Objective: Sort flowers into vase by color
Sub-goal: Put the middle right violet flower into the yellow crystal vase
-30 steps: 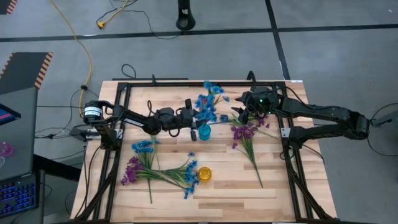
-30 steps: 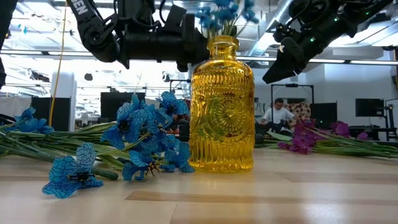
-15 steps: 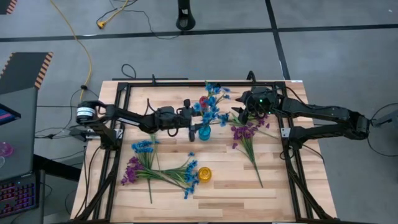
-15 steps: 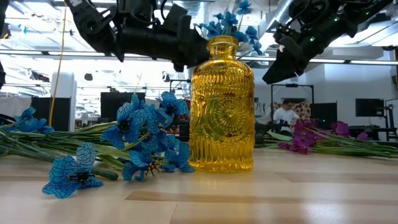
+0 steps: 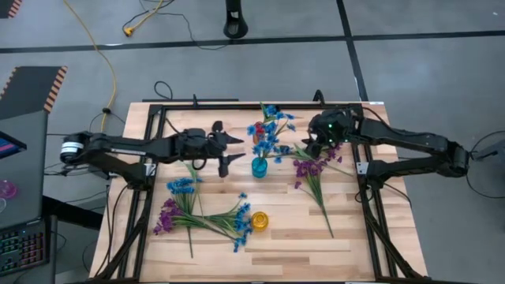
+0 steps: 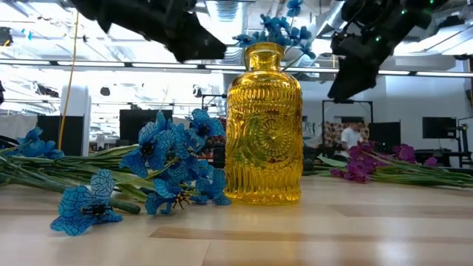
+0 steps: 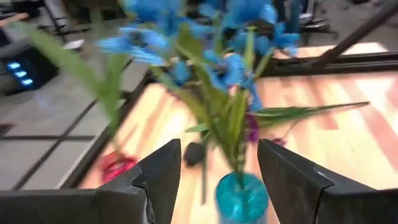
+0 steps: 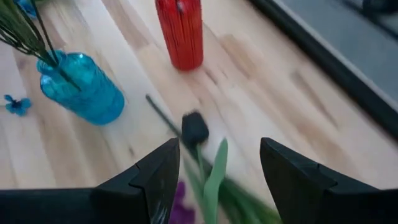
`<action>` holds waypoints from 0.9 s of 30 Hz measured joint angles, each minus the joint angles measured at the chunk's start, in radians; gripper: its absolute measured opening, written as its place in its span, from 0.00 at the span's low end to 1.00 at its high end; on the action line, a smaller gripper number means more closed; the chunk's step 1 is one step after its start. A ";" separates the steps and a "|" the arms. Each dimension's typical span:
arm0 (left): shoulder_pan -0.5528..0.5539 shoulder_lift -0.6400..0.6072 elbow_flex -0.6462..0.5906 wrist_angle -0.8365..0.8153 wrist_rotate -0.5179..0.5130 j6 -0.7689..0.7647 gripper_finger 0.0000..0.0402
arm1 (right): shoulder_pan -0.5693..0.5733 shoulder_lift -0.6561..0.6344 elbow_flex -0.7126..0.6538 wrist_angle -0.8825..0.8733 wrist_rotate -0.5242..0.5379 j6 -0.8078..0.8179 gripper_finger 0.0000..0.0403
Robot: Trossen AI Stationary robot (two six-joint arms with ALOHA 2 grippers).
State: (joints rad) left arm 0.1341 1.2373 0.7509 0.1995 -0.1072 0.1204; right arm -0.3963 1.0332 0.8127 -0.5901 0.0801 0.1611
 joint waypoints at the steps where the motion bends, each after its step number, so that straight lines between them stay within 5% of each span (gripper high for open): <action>1: 0.000 -0.020 0.000 -0.028 -0.023 0.000 0.50 | 0.009 0.000 0.013 -0.036 0.000 0.018 0.62; 13: 0.014 -0.108 0.000 -0.190 -0.114 -0.017 0.50 | 0.276 0.000 0.053 -0.317 -0.001 0.476 0.60; 27: 0.017 -0.091 0.000 -0.212 -0.107 -0.038 0.50 | 0.674 0.122 0.016 -0.356 0.049 1.006 0.57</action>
State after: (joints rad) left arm 0.1509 1.1461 0.7509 -0.0125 -0.2138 0.0822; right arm 0.2779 1.1550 0.8288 -0.9459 0.1291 1.1667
